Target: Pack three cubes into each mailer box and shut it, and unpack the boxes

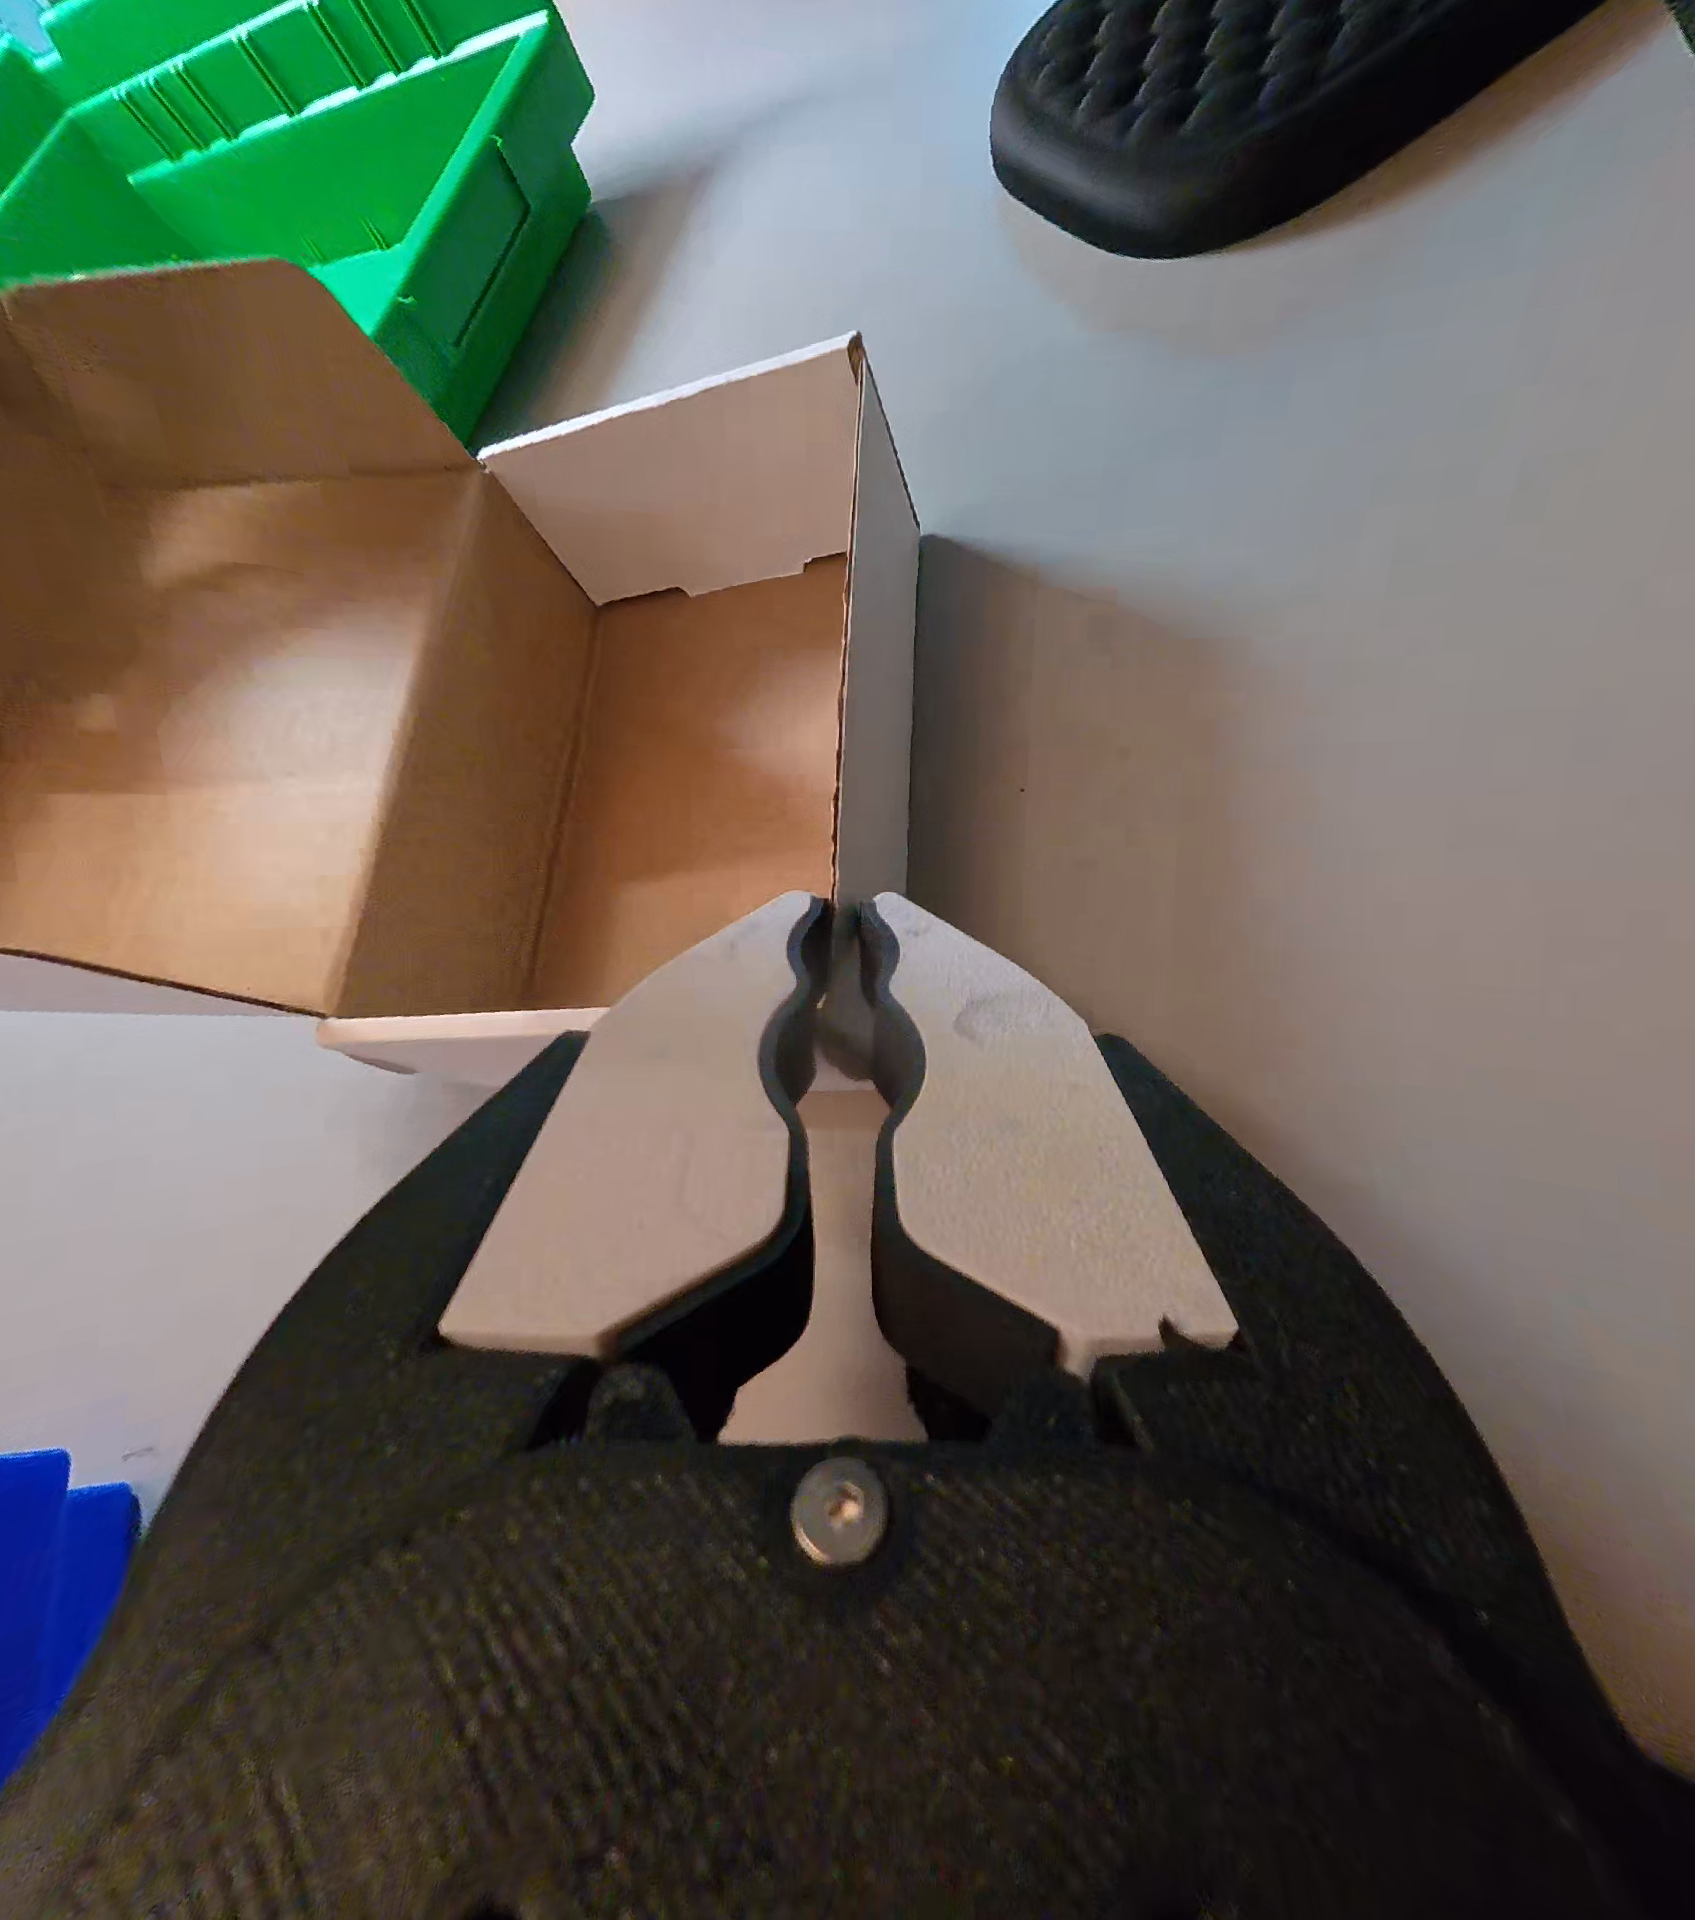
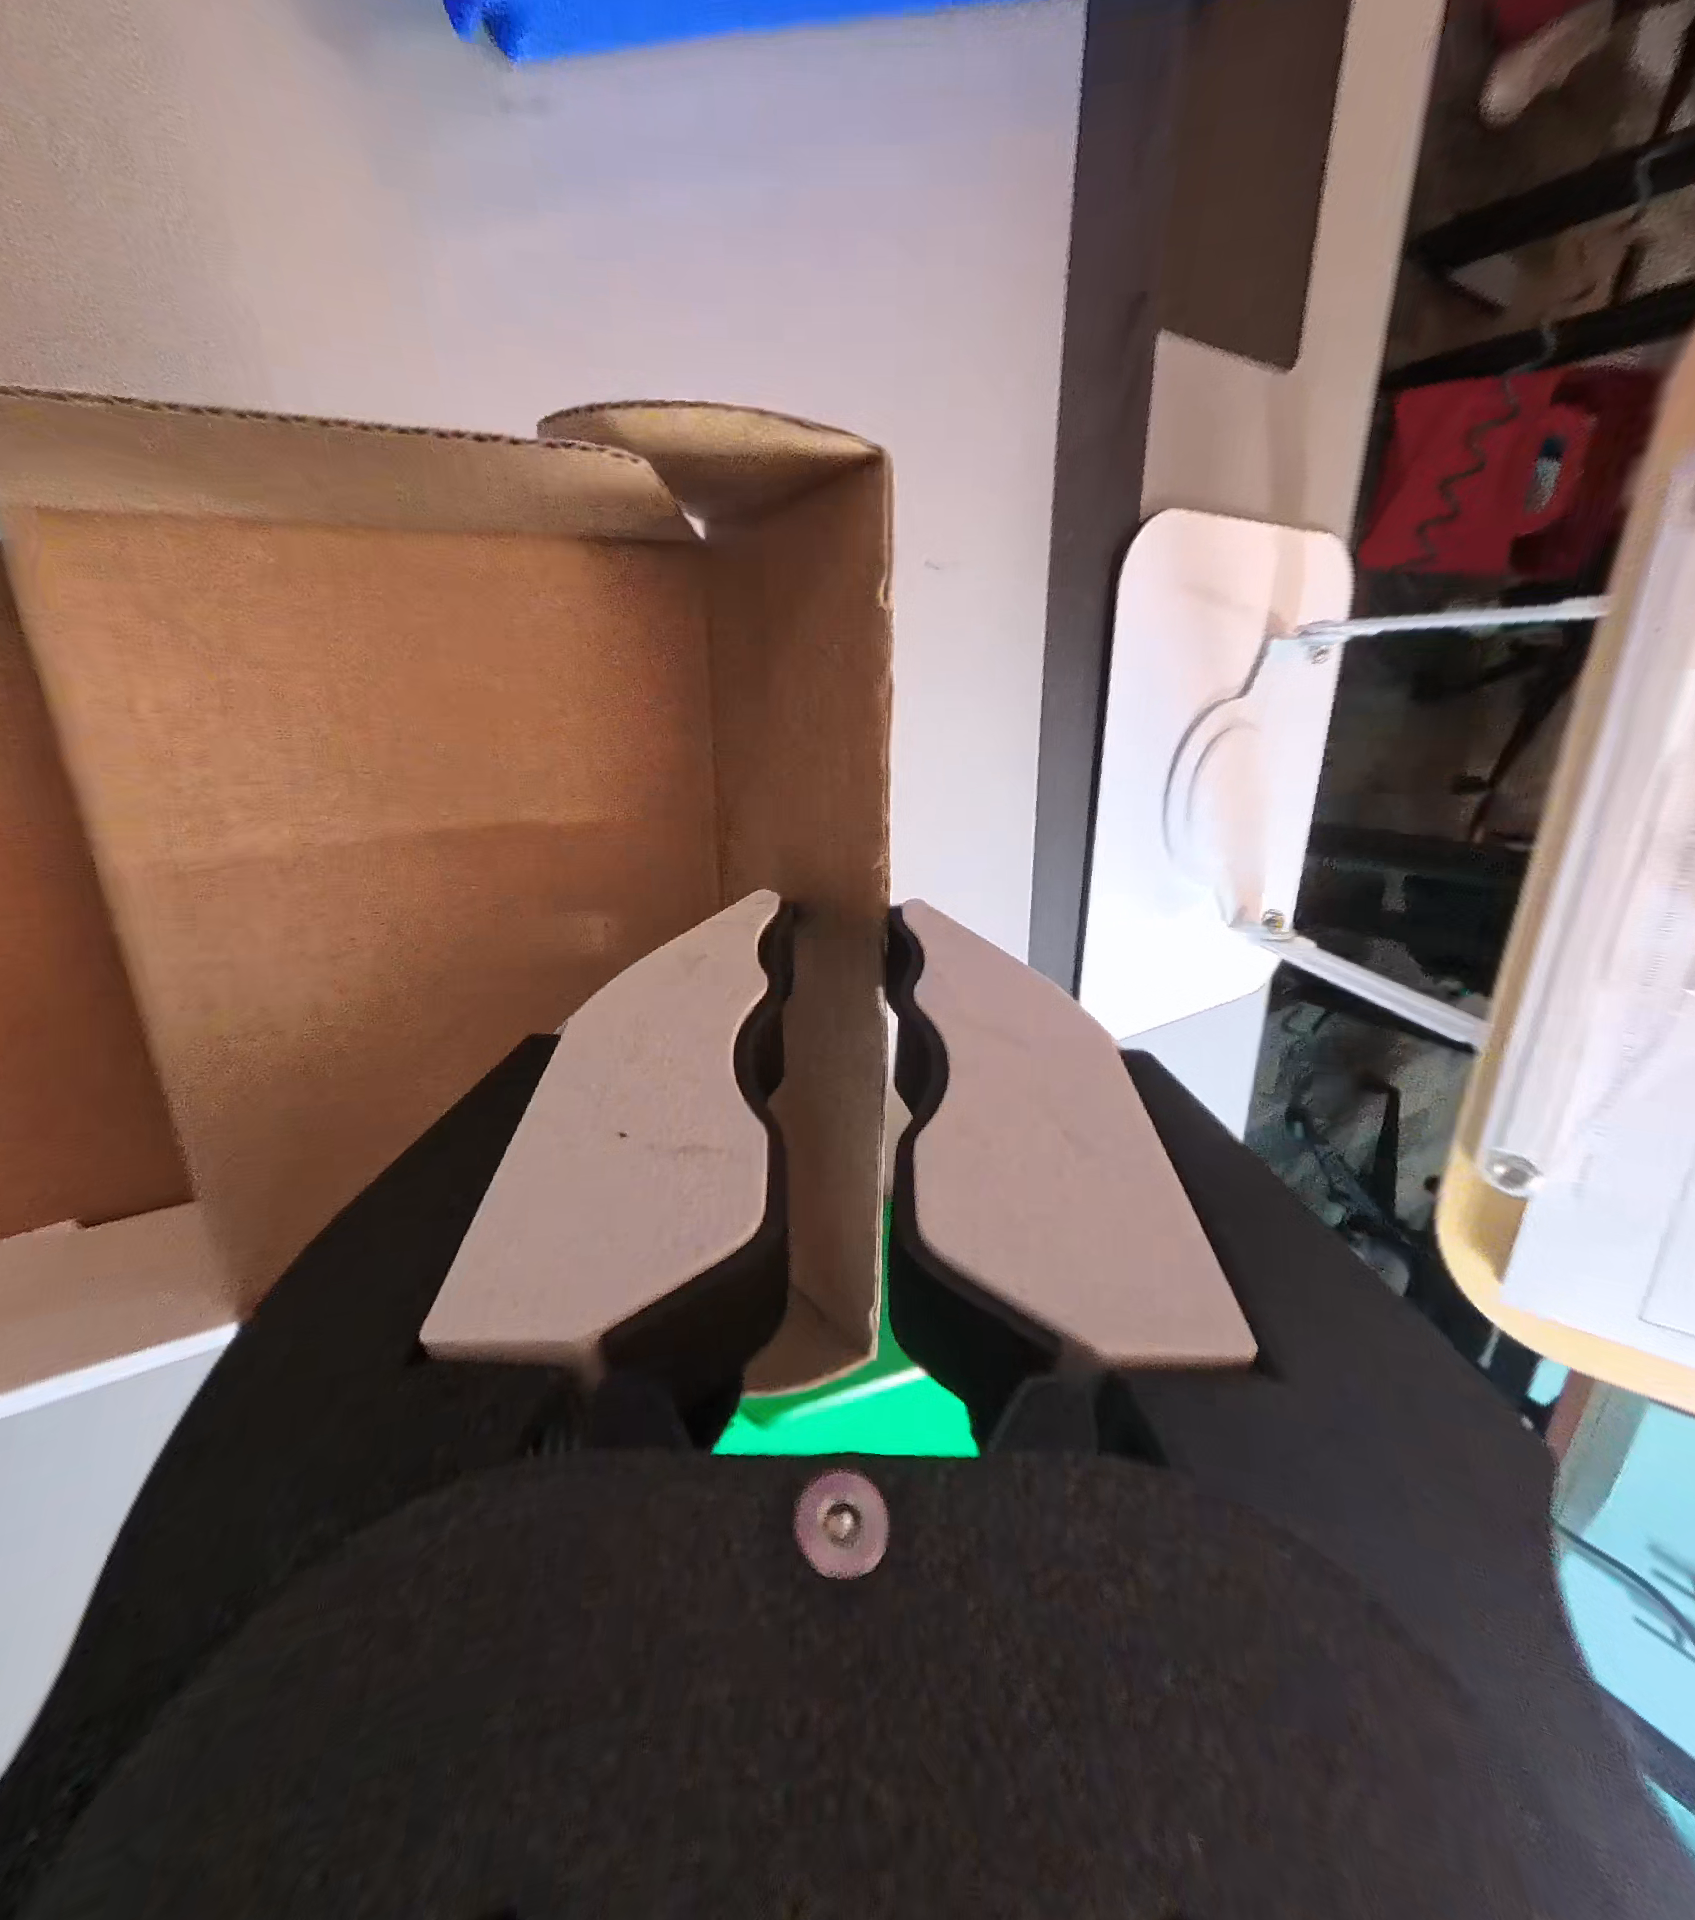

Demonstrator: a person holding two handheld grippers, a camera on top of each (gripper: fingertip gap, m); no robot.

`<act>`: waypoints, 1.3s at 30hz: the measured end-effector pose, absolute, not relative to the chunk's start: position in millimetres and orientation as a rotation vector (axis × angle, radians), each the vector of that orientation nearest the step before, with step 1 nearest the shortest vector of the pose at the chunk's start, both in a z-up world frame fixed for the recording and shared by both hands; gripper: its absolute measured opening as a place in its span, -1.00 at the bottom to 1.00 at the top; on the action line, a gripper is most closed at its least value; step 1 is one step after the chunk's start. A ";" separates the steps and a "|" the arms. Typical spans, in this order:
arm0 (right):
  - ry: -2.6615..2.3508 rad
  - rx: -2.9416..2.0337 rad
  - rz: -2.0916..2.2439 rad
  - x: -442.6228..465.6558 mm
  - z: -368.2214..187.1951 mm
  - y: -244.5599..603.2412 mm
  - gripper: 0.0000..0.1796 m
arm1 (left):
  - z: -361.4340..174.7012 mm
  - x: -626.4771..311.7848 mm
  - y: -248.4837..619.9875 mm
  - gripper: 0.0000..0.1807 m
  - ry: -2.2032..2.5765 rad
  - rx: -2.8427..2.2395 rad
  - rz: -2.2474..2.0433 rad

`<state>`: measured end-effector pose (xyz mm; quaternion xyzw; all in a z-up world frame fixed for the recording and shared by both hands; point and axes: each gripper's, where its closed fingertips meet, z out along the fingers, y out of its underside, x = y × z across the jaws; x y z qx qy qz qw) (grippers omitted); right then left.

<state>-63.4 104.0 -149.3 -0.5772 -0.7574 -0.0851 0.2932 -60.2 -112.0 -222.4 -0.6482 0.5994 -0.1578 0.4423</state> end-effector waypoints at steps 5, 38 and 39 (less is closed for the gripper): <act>-2.004 -1.582 -0.245 -66.2 -172.9 123.3 -0.74 | -221.2 -59.9 -110.8 -0.95 1.466 -1.605 -0.403; -1.446 -2.105 -0.262 161.8 -237.9 119.6 -0.61 | -218.1 -58.9 -86.4 -0.94 1.289 -1.652 -0.380; -1.425 -2.124 -0.265 165.2 -237.9 122.3 -0.60 | -217.9 -59.2 -86.3 -0.94 1.289 -1.651 -0.375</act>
